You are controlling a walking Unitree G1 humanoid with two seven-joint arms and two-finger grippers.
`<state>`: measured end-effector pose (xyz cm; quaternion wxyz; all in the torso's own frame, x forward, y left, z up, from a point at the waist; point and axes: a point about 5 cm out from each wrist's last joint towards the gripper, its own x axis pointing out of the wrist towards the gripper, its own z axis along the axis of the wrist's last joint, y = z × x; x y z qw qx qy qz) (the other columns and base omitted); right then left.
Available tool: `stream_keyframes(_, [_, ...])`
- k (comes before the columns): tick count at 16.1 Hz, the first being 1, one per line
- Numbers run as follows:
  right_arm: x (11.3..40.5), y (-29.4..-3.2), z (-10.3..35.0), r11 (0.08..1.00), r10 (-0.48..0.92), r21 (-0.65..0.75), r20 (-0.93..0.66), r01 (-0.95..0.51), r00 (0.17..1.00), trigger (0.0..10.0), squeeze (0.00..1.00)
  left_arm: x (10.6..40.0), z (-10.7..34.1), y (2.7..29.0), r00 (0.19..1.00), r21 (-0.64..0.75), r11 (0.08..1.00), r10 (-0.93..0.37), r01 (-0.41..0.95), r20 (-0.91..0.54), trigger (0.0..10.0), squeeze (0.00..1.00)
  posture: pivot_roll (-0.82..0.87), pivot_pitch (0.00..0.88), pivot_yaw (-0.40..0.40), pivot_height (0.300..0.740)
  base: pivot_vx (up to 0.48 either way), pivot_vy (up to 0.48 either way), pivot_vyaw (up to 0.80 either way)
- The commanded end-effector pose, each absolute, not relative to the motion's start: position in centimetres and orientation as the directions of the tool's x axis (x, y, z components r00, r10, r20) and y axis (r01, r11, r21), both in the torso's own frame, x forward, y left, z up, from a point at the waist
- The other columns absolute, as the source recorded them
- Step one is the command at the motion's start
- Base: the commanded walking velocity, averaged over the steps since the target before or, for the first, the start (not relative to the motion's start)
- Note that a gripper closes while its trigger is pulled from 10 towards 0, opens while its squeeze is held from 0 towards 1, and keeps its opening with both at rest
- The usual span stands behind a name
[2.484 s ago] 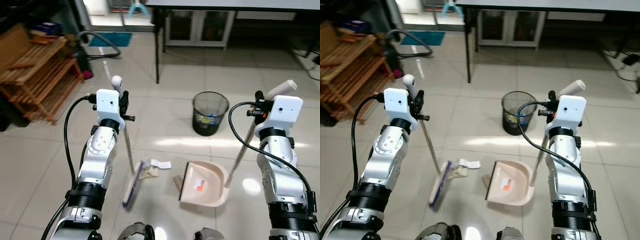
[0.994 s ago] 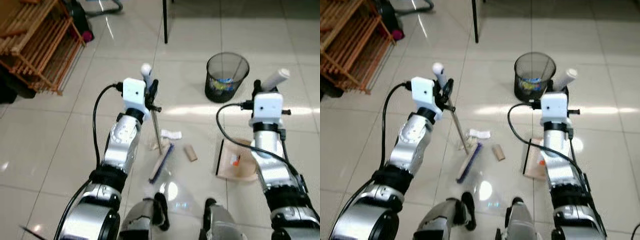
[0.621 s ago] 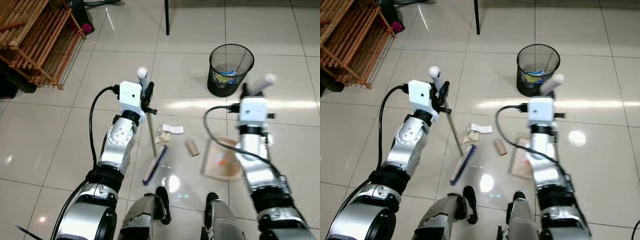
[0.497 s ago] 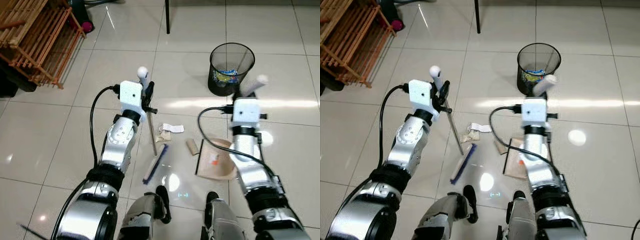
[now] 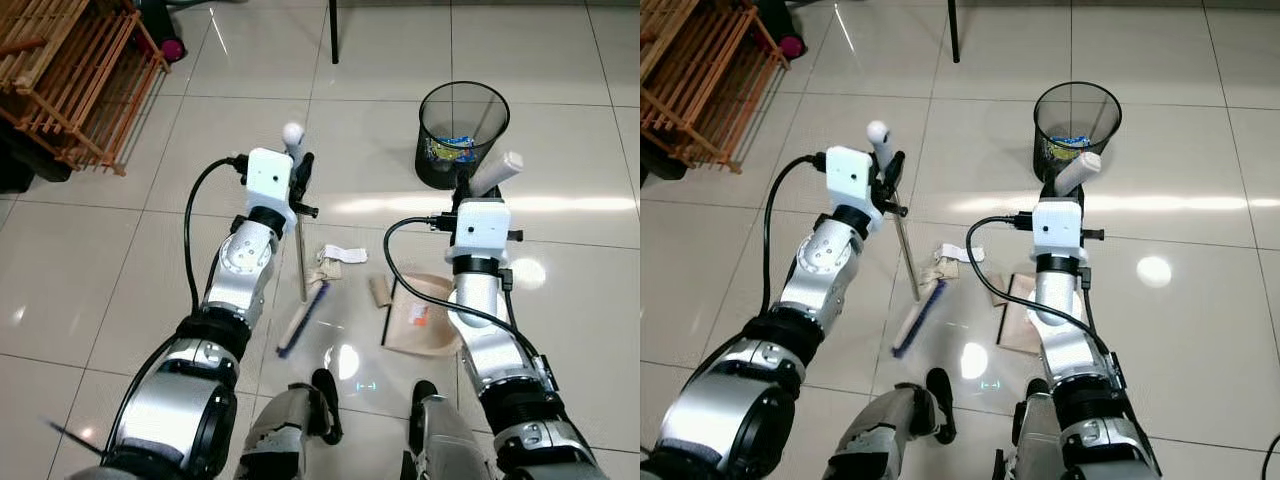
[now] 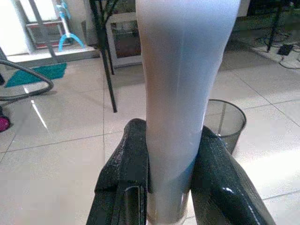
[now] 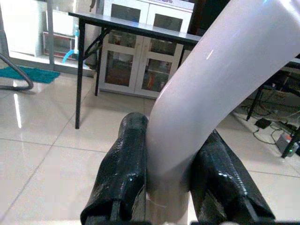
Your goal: Sweep floor
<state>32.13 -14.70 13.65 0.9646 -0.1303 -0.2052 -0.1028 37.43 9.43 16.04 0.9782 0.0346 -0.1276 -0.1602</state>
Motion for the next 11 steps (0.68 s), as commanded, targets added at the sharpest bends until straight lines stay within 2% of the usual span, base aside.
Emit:
stream_keyframes(1, [31.5,-13.5,13.3,0.959,-0.117,-0.190,0.414,0.211,0.903,10.0,0.00,37.6,16.3,9.1,0.907,0.115,0.939,-0.344,0.325,0.244,10.0,0.00,0.06,0.351,0.190,0.740,0.000,0.000,0.00])
stream_keyframes(6, [30.4,-11.5,12.5,0.970,-0.029,-0.211,0.386,0.119,0.922,10.0,0.00,37.8,16.8,7.0,0.870,0.153,0.897,-0.440,0.415,0.223,10.0,0.00,0.03,0.360,0.191,0.740,0.000,0.000,0.00])
stream_keyframes(8, [30.1,-11.6,12.2,0.970,-0.031,-0.212,0.373,0.118,0.927,10.0,0.00,38.1,17.1,6.9,0.868,0.150,0.895,-0.444,0.419,0.222,10.0,0.00,0.03,0.360,0.191,0.740,0.000,0.000,0.00])
stream_keyframes(11, [29.7,-12.1,11.6,0.969,-0.056,-0.207,0.343,0.134,0.938,10.0,0.00,37.2,16.4,4.4,0.800,0.119,0.823,-0.567,0.555,0.195,10.0,0.00,0.03,0.349,0.188,0.740,0.000,0.000,0.00])
